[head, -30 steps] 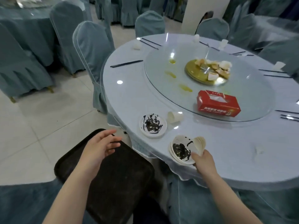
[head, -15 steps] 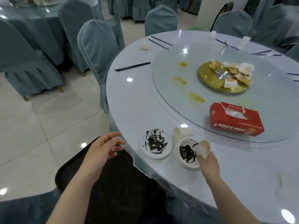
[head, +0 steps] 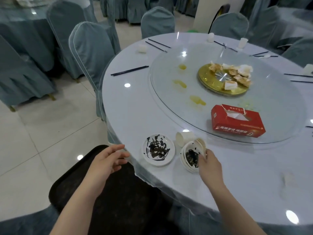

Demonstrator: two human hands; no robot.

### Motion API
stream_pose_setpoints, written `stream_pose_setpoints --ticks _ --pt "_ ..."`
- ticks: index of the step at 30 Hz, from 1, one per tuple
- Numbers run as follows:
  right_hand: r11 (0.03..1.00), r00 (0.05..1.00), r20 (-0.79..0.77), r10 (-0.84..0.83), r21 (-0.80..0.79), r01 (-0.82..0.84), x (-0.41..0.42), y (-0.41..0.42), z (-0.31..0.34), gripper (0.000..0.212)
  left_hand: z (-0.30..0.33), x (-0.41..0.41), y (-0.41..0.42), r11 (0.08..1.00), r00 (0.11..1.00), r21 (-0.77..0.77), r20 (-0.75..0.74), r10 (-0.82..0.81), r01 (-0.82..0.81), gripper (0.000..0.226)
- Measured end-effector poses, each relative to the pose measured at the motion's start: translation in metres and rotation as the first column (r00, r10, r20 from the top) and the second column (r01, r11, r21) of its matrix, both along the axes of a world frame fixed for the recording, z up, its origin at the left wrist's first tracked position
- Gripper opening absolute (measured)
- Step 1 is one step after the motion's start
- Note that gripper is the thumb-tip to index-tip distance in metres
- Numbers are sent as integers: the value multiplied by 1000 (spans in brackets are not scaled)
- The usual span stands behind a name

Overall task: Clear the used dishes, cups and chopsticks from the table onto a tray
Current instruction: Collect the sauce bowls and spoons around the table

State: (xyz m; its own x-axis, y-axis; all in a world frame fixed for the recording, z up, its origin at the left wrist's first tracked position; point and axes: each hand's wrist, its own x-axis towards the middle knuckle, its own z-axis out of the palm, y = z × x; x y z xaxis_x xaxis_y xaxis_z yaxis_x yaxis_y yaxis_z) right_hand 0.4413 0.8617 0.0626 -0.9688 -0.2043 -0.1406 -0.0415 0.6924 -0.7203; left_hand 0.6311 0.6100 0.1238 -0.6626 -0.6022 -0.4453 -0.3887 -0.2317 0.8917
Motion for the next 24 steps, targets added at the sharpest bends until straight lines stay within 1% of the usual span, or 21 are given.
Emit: stream_pose_setpoints --ticks 2,3,5,7,10,12,14,15,17,19,21,22,24 --pt "989 988 43 146 -7 -146 5 -26 1 13 -1 4 -2 1000 1000 6 0 20 -20 20" --pt "977 974 78 212 11 -214 7 -41 0 16 -1 6 -3 999 1000 10 2 31 -31 21" --pt "938 935 162 314 96 -332 9 -70 -6 24 -2 9 -6 999 999 13 14 52 -52 21" --pt "884 899 229 373 205 -419 8 -93 -13 25 -2 13 -9 997 997 14 31 73 -73 22" --pt "804 879 240 413 357 -475 3 -117 -23 25 -1 19 -14 995 994 2 47 103 -103 21" --pt "793 880 223 420 381 -475 1 -126 -28 24 1 22 -16 994 992 -8 55 112 -112 21" --pt "810 886 208 414 359 -463 -1 -130 -30 24 1 25 -19 991 990 -12 57 132 -132 21" --pt "812 888 185 421 360 -460 -2 -130 -30 26 1 27 -20 990 988 -13 60 143 -142 21" --pt "793 877 88 472 393 -466 -5 -127 -27 34 0 28 -21 987 985 -15 66 158 -157 21" --pt "823 872 -20 489 342 -454 -11 -123 -20 39 -1 27 -21 986 984 -19 72 165 -164 22" --pt "864 875 -118 469 270 -426 -22 -118 -9 37 -1 25 -20 987 984 -23 80 161 -159 22" --pt "877 879 -164 448 272 -396 -30 -116 -4 36 -1 24 -20 988 984 -24 81 156 -154 22" --pt "886 895 -206 396 342 -313 -51 -108 4 35 -2 21 -19 988 985 -26 83 152 -150 22"
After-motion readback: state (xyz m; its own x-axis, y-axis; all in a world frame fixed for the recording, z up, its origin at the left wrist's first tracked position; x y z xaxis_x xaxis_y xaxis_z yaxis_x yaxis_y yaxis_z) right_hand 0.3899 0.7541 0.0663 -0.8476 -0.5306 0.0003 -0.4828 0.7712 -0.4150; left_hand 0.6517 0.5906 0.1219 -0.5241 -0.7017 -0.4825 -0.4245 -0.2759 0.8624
